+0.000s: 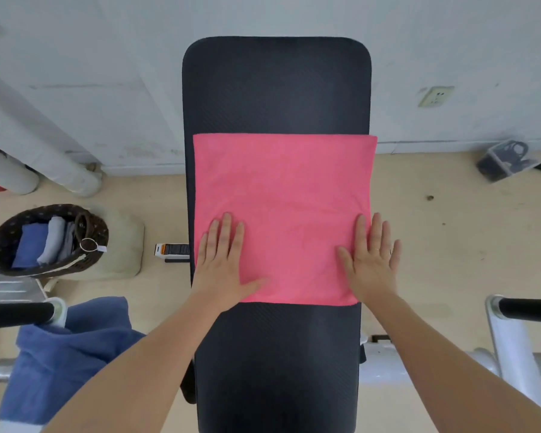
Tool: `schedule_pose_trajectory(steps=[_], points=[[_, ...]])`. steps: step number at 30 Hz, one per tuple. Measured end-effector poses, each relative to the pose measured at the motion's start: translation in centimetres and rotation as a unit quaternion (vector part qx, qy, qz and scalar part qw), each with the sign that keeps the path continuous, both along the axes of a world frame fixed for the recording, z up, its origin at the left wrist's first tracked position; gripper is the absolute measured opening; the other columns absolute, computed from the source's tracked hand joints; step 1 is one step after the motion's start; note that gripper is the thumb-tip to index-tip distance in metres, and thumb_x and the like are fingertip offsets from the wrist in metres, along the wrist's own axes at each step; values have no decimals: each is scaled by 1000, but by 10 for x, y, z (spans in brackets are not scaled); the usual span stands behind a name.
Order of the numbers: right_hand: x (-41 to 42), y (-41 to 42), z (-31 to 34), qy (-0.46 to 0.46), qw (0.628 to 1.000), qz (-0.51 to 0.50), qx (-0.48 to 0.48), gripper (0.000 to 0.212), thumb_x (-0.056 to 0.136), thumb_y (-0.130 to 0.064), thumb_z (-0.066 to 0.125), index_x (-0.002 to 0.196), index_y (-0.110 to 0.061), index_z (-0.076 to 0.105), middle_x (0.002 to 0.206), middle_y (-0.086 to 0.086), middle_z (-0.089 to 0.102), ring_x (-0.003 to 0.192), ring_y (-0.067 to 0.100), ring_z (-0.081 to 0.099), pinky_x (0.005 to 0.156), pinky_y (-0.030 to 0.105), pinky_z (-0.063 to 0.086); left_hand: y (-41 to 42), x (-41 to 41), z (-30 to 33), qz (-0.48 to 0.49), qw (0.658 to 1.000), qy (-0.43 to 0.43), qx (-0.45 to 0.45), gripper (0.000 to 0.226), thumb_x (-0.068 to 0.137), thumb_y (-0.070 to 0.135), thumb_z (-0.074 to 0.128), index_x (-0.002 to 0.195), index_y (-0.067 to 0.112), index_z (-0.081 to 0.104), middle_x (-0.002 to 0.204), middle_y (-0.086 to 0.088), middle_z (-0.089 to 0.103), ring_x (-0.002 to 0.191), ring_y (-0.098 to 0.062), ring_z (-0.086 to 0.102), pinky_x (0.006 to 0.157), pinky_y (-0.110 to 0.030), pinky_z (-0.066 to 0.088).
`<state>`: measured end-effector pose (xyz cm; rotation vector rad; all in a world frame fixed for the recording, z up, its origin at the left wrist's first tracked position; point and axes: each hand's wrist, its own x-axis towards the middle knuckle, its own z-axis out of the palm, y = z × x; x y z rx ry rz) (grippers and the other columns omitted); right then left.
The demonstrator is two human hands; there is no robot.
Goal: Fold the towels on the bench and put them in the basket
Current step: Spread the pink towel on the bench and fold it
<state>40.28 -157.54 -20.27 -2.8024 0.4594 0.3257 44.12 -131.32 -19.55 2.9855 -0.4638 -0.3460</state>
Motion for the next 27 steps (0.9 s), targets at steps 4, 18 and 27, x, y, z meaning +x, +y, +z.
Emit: schedule_pose_trajectory(steps=[4,18,27], points=[[35,-3,45,-148,978,-41,145,64,97,-37,34,149,-8,11,157,13,-3,145,29,2,116,42,11,-26,19,31,-61,993,-97,3,69,86,47,33,143,9,24,149,-18,29,137,-34,24,117,-42,7],[144,-33,94,-142,950,-152,233,27,92,-15,47,116,-9,58,121,13,51,106,27,50,79,24,36,-90,119,86,40,999,14,-19,94,81,51,62,146,41,-6,130,-8,25,117,-25,35,87,-41,46],[136,-28,124,-153,922,-96,343,20,82,-15,56,66,-21,46,64,-5,47,62,15,43,58,26,37,-87,129,85,23,999,35,-12,99,76,57,64,145,44,-6,129,-8,22,112,-24,35,83,-38,49]])
